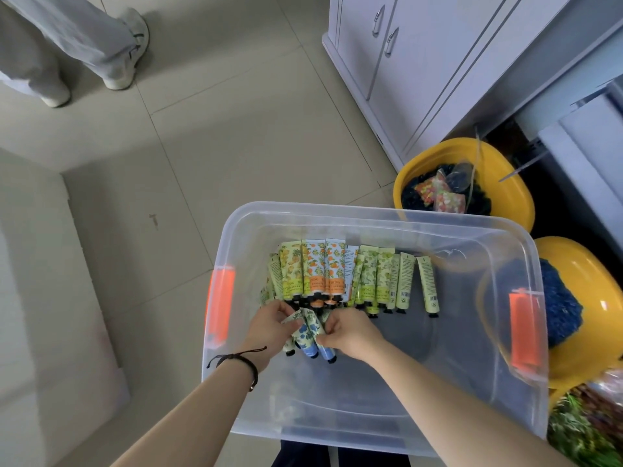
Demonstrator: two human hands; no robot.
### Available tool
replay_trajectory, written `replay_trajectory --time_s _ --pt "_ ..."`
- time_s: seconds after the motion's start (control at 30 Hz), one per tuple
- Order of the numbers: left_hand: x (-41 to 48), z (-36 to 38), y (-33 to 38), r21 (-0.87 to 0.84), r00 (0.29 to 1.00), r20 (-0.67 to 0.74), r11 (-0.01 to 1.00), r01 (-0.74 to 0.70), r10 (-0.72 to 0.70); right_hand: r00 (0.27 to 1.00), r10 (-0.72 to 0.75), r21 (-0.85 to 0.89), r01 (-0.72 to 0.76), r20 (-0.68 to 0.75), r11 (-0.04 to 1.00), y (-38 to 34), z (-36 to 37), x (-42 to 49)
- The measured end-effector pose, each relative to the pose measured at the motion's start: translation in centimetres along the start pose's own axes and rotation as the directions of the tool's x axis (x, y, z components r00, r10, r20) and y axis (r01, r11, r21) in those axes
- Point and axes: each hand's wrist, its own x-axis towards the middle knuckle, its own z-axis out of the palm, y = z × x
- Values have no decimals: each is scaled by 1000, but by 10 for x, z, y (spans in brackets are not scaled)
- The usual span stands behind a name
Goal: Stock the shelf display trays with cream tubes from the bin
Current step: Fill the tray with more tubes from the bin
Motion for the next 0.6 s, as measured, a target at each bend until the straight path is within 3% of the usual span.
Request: replay_trajectory --time_s 0.1,0.27,0.4,0.6 --pt "-4 -2 -1 33 999 30 999 -28 27 999 -48 -86 49 23 995 -3 -11 -13" --pt "-13 -9 11 67 994 79 995 -78 73 994 -58 -44 63 95 997 -9 -33 -37" --pt "-29 -20 39 55 981 126 986 -156 148 993 -120 -44 120 2 992 -17 -56 -62" --pt "-64 -46 105 54 950 77 950 -307 303 954 -208 -14 210 -215 978 -45 -112 -113"
